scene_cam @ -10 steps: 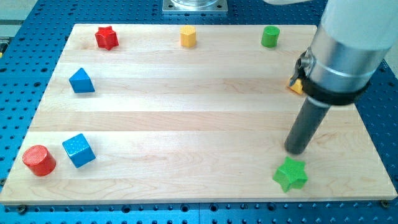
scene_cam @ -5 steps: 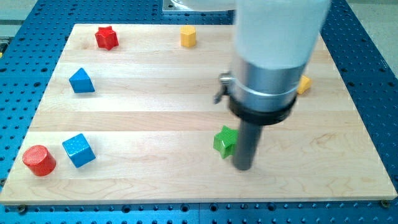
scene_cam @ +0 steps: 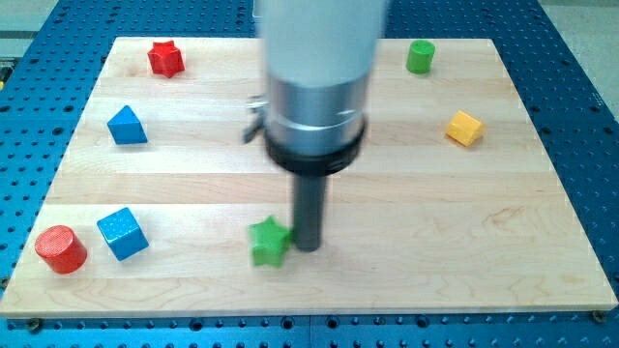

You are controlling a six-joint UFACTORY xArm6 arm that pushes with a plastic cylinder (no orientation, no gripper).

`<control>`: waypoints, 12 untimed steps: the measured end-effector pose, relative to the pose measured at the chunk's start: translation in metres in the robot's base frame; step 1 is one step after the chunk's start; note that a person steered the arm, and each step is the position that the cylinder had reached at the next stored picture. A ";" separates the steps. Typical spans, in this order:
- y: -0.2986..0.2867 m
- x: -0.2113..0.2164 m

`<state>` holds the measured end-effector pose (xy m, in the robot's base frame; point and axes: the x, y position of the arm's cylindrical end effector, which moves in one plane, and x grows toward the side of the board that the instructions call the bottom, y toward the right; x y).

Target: Move the green star into the blue cube

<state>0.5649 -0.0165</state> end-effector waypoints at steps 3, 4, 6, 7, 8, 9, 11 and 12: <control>-0.099 0.011; -0.089 -0.017; -0.092 -0.059; -0.145 -0.044; -0.133 -0.079; -0.132 -0.113; -0.172 -0.132; -0.174 -0.088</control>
<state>0.4773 -0.1900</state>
